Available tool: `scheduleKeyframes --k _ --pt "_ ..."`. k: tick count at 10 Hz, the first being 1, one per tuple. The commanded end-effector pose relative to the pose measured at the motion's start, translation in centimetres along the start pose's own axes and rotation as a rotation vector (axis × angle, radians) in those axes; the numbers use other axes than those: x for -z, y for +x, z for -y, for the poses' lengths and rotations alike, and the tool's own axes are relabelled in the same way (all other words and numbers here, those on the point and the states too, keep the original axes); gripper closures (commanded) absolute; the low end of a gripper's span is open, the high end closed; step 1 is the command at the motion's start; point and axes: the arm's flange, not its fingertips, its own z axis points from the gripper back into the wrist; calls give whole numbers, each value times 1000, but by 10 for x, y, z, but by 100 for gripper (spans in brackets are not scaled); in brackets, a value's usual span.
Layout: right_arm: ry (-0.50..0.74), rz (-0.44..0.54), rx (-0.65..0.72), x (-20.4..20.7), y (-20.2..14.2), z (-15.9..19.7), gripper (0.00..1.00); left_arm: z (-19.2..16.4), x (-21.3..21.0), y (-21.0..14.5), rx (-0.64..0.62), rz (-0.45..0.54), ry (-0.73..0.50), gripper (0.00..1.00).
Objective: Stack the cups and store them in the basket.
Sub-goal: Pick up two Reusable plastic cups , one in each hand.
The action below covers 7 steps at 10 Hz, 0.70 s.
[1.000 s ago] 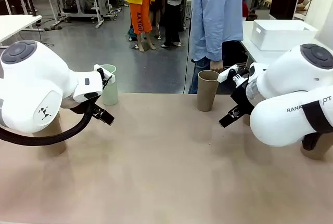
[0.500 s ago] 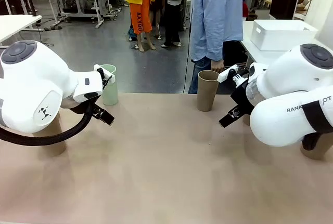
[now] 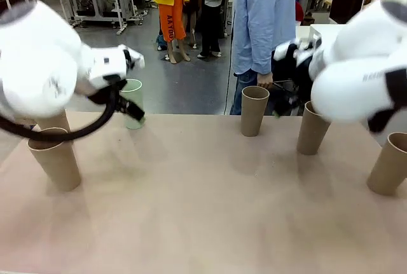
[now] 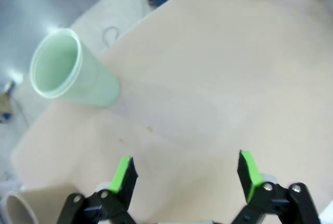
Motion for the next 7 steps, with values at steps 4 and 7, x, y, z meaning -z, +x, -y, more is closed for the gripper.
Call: scheduleKeyframes --k 4,7 --pt "256 75 -170 -82 -9 108 0 -110 -118 -6 244 -24 -377 0" --pt "338 291 -248 -119 -113 153 0 -144 -169 -106 317 133 -435 0"
